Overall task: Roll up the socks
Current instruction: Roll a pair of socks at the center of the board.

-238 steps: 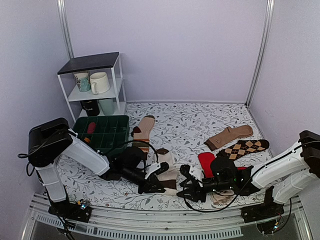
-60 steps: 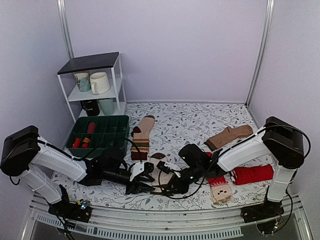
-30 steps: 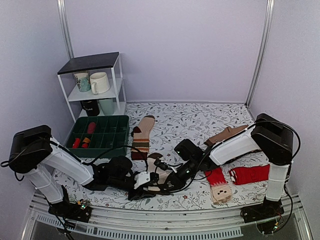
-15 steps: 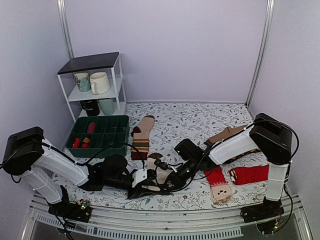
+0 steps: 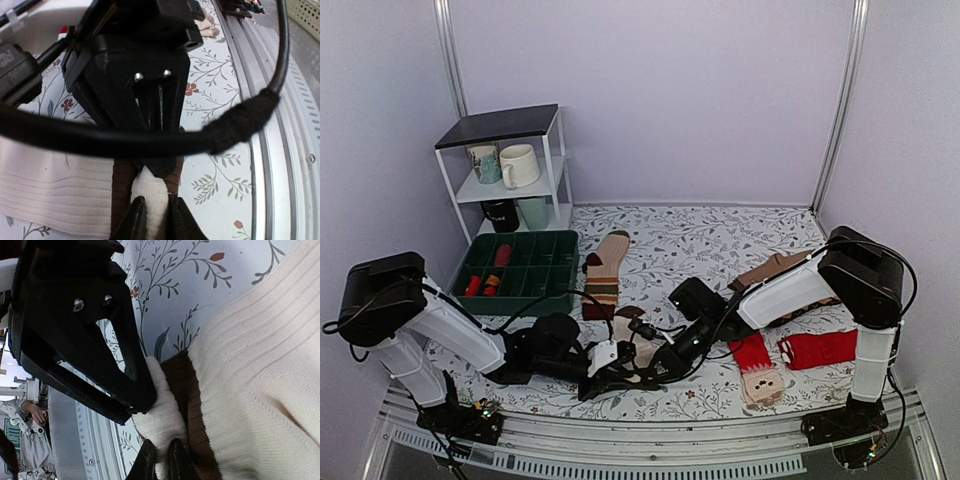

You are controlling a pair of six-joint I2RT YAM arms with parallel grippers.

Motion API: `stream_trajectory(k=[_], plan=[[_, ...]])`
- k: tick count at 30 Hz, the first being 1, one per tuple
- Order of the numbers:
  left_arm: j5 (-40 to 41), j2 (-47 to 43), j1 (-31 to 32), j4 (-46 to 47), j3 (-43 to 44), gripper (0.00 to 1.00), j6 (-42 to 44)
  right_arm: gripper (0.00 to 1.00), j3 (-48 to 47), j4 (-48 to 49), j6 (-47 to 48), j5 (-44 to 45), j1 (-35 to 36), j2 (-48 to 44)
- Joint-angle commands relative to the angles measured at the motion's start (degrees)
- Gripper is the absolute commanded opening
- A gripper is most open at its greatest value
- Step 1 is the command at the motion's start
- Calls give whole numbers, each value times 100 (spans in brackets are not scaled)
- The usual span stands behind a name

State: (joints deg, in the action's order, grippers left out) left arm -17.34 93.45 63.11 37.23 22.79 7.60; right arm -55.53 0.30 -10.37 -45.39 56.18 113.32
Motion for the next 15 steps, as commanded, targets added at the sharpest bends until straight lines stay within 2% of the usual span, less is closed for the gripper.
stream_trajectory(k=[1,4,7,15], plan=[[-212,204,53,43,12,24,-95,6,467,-1398,-52,948,50,621],[-142,210,54,93,-49,36,-166,6,483,-1384,-53,959,43,621],[-41,132,60,158,-121,41,-186,6,497,-1358,-68,955,47,629],[123,84,59,148,-155,41,-250,6,490,-1333,-79,931,43,648]])
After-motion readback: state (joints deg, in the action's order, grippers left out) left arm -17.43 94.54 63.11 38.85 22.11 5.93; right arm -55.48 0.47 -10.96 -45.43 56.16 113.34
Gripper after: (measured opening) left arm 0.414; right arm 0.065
